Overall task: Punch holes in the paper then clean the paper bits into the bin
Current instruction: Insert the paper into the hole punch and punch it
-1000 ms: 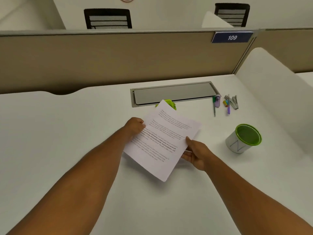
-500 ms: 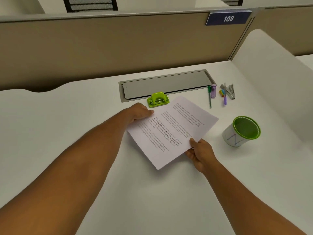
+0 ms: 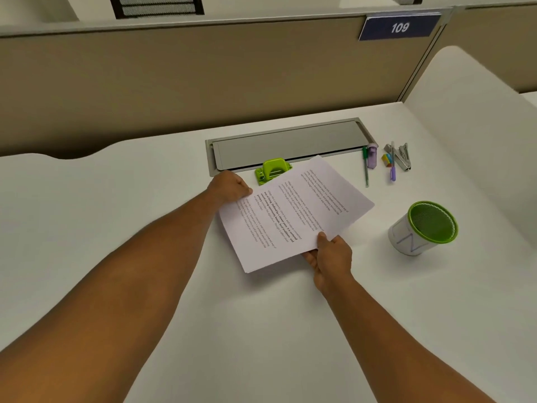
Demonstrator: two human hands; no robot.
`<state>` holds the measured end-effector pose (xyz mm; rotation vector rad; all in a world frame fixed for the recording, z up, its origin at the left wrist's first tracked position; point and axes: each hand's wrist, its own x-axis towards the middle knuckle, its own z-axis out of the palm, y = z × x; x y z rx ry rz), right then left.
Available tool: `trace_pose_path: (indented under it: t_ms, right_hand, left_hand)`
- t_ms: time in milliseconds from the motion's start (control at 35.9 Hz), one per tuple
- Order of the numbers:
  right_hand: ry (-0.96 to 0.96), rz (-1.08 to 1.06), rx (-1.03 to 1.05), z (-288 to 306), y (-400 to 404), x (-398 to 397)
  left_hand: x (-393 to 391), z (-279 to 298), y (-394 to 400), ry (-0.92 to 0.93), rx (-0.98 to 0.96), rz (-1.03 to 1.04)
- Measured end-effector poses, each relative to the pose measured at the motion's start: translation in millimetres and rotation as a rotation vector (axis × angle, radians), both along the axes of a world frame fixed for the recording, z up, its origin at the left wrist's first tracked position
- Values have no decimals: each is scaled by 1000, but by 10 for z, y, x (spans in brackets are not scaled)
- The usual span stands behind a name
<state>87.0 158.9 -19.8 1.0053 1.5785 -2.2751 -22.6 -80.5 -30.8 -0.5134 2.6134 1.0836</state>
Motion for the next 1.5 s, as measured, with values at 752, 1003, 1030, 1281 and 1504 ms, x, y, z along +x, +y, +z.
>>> trace_pose_path:
  t_ms: [752, 1003, 1030, 1281, 1504]
  right_hand:
    - [-39, -129, 10, -143, -182, 113]
    - [-43, -120, 39, -189, -181, 128]
    - [-39, -120, 40, -189, -175, 124]
    - [-36, -109, 65, -190, -197, 83]
    - [-30, -106, 129, -203, -217, 103]
  left_hand:
    - [-112, -8, 54, 72, -75, -98]
    - [-111, -22, 17, 68, -24, -100]
    - [-112, -21, 14, 65, -13, -100]
    - [-111, -19, -18, 60, 15, -101]
    - [-108, -8, -32, 51, 54, -112]
